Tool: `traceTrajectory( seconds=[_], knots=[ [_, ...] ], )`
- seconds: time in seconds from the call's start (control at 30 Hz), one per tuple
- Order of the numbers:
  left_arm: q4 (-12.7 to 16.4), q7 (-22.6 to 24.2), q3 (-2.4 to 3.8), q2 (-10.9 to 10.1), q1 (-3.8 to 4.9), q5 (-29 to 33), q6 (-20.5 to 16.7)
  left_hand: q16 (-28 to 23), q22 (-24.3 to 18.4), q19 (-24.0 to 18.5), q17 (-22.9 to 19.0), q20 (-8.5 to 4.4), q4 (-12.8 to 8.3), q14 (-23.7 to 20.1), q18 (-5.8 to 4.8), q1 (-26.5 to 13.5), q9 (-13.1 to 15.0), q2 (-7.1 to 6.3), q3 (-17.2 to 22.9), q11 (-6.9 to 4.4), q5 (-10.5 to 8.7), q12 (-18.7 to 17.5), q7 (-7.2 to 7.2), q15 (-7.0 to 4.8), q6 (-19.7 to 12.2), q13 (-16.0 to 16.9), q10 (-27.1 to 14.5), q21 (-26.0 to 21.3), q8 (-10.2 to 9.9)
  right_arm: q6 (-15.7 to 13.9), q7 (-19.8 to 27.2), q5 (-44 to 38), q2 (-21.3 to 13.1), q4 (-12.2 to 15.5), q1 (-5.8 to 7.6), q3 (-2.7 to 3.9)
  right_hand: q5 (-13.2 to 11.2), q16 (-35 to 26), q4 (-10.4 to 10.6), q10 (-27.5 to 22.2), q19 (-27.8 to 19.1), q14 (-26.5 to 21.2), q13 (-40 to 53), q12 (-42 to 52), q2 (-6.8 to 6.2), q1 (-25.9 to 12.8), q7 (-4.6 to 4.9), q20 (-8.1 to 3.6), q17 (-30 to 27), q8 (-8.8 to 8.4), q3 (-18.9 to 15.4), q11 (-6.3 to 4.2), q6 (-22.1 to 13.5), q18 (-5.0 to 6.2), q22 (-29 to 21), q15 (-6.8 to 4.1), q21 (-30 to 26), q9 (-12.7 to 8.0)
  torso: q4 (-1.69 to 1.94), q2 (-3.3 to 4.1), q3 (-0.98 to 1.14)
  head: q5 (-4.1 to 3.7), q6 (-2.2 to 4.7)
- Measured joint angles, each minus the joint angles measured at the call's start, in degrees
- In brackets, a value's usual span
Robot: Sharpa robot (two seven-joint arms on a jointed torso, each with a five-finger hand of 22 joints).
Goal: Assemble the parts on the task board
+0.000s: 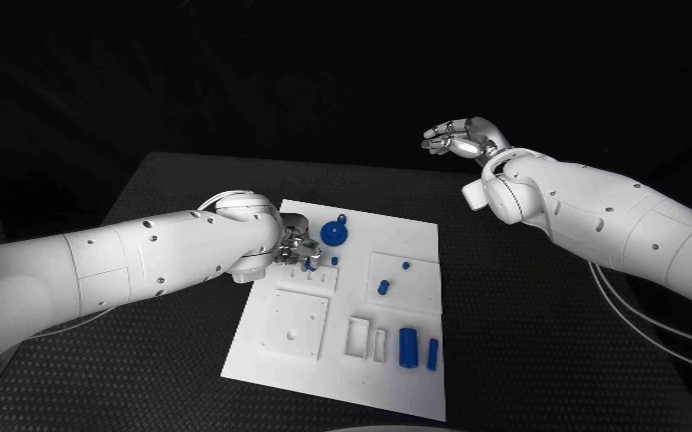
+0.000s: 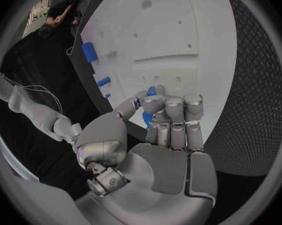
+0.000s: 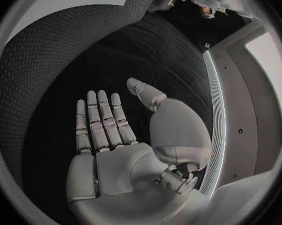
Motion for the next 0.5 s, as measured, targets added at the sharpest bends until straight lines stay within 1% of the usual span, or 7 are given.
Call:
traceTrajectory(
  seconds=[0.13, 0.17, 0.23, 0.33, 0.47, 0.5],
  knots=[
    [0.0, 0.0, 0.0, -0.1, -0.02, -0.1, 0.0, 0.0, 0.0, 0.0, 0.0, 0.0, 0.0, 0.0, 0.0, -0.1, 0.1, 0.15, 0.0, 0.0, -0.01, -0.2, -0.02, 0.0, 0.0, 0.0, 0.0, 0.0, -0.1, 0.2, 0.0, 0.1, 0.0, 0.0, 0.0, 0.0, 0.0, 0.0, -0.1, 0.2, 0.0, 0.0, -0.1, -0.2, 0.0, 0.0, 0.06, 0.0, -0.1, 0.0, -0.1, 0.18, 0.1, 0.0, 0.1, 0.01, 0.0, 0.0, 0.01, 0.0, 0.0, -0.04, -0.12],
    [0.0, 0.0, 0.01, -0.2, -0.03, -0.1, 0.0, 0.0, 0.0, 0.0, 0.0, 0.0, 0.0, 0.0, 0.0, -0.1, 0.8, 0.15, 0.0, 0.0, -0.01, -0.2, -0.03, 0.0, 0.0, 0.0, 0.0, 0.0, -0.2, 0.3, 0.0, 0.1, 0.0, 0.1, 0.0, 0.0, 0.1, 0.0, 0.0, 0.4, -0.1, 0.0, -0.2, -0.5, 0.0, 0.0, 0.2, 0.11, -0.1, 0.0, -0.3, 0.0, 0.2, 0.0, 0.2, 0.01, 0.0, 0.0, 0.01, -0.01, 0.01, 0.01, -0.13],
    [0.0, 0.0, 0.02, -0.4, -0.06, -0.1, 0.0, 0.0, 0.0, 0.0, 0.0, 0.0, 0.0, 0.0, 0.0, -0.1, 0.8, 0.15, 0.0, 0.01, -0.26, -0.2, -0.04, 0.0, 0.0, 0.0, 0.0, 0.0, -0.3, 0.4, 0.0, 0.1, 0.0, 0.2, 0.0, 0.0, 0.3, 0.0, 0.0, 0.5, -0.4, 0.1, -0.3, -0.5, 0.0, 0.0, 0.52, 0.0, -0.2, 0.0, -0.3, 0.05, 0.3, 0.01, 0.3, 0.07, -0.2, 0.0, 0.01, -0.01, 0.02, 0.16, -0.13],
    [0.0, 0.0, 0.02, -0.5, -0.14, -0.1, 0.0, 0.0, 0.0, 0.0, 0.0, 0.01, 0.0, 0.0, -0.01, -0.1, 0.9, 0.15, 0.0, 0.01, -0.43, -0.4, -0.07, 0.0, 0.1, 0.0, 0.0, 0.0, -0.5, 0.5, 0.0, 0.1, 0.0, 0.2, 0.0, 0.0, 0.4, 0.0, 0.0, 0.6, -0.4, 0.2, -0.4, -0.8, 0.0, 0.0, 0.59, 0.01, -0.2, 0.0, -0.3, 0.2, 0.2, 0.01, 0.4, 0.22, -0.2, 0.0, 0.02, -0.01, 0.03, 0.25, -0.13],
    [0.1, 0.0, 0.02, -0.6, -0.25, 0.0, 0.0, 0.0, 0.0, 0.0, 0.0, 0.01, 0.0, 0.0, -0.02, -0.1, 1.2, 0.15, 0.0, 0.02, -0.48, -0.5, -0.07, 0.0, 0.1, 0.0, 0.0, 0.0, -0.7, 0.6, 0.0, 0.2, 0.1, 0.1, 0.0, 0.0, 0.4, 0.0, 0.2, 0.6, -0.4, 0.2, -0.5, -1.1, 0.0, 0.0, 0.94, 0.01, -0.3, 0.0, -0.5, 0.17, 0.6, 0.01, 0.6, 0.22, -0.2, 0.0, 0.02, -0.01, 0.03, 0.31, -0.08],
    [0.1, 0.0, 0.02, -0.6, -0.28, 0.0, 0.1, 0.0, 0.0, 0.0, 0.0, 0.01, 0.0, 0.0, -0.02, -0.1, 1.2, 0.15, 0.0, 0.02, -0.48, -0.5, -0.07, 0.0, 0.1, 0.0, 0.0, 0.0, -0.7, 0.6, 0.0, 0.2, 0.1, 0.1, -0.01, 0.0, 0.4, -0.1, 0.2, 0.8, -0.4, 0.2, -0.5, -1.1, 0.0, 0.0, 1.01, 0.01, -0.3, 0.0, -0.5, 0.0, 0.6, 0.01, 0.6, 0.22, -0.2, 0.0, 0.02, -0.01, 0.03, 0.32, -0.05]
  ],
)
